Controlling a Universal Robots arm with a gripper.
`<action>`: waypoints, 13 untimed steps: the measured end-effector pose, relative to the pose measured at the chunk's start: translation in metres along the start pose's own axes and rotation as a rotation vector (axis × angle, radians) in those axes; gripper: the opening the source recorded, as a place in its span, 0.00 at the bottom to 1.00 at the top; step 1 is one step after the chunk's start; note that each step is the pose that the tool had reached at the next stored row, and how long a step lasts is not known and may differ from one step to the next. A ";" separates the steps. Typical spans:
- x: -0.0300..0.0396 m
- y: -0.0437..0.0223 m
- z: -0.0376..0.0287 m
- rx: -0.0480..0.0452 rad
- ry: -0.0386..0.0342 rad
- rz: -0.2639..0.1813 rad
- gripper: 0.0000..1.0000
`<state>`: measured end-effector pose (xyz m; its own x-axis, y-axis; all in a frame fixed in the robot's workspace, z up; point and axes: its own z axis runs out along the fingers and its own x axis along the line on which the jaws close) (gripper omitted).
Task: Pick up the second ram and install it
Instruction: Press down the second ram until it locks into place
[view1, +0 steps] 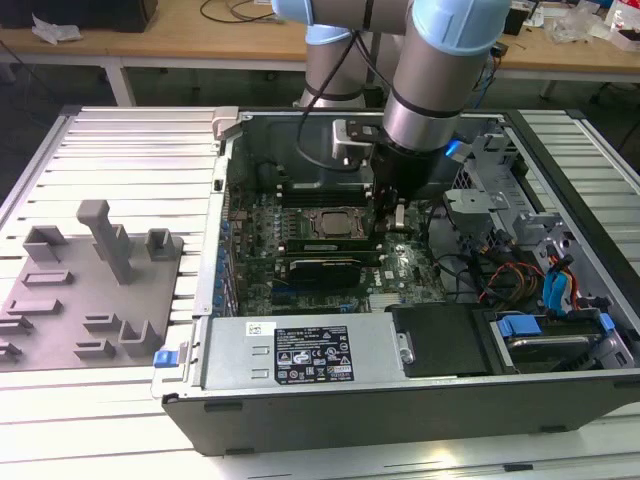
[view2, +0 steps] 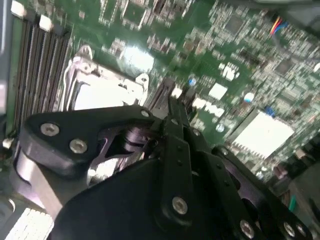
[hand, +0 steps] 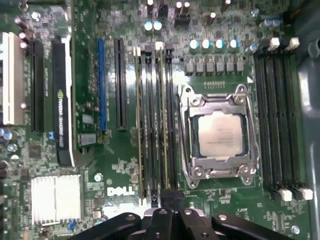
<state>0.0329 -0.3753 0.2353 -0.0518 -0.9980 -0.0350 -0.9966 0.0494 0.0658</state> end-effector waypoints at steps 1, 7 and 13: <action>0.0003 0.0063 0.0004 0.0009 -0.0002 0.000 0.11; 0.0039 0.0736 0.0051 0.0081 -0.0004 0.000 0.11; 0.0050 0.0882 0.0137 0.0087 -0.0031 0.000 0.11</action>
<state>-0.0561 -0.3754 0.2273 -0.0517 -0.9979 -0.0381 -0.9971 0.0494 0.0571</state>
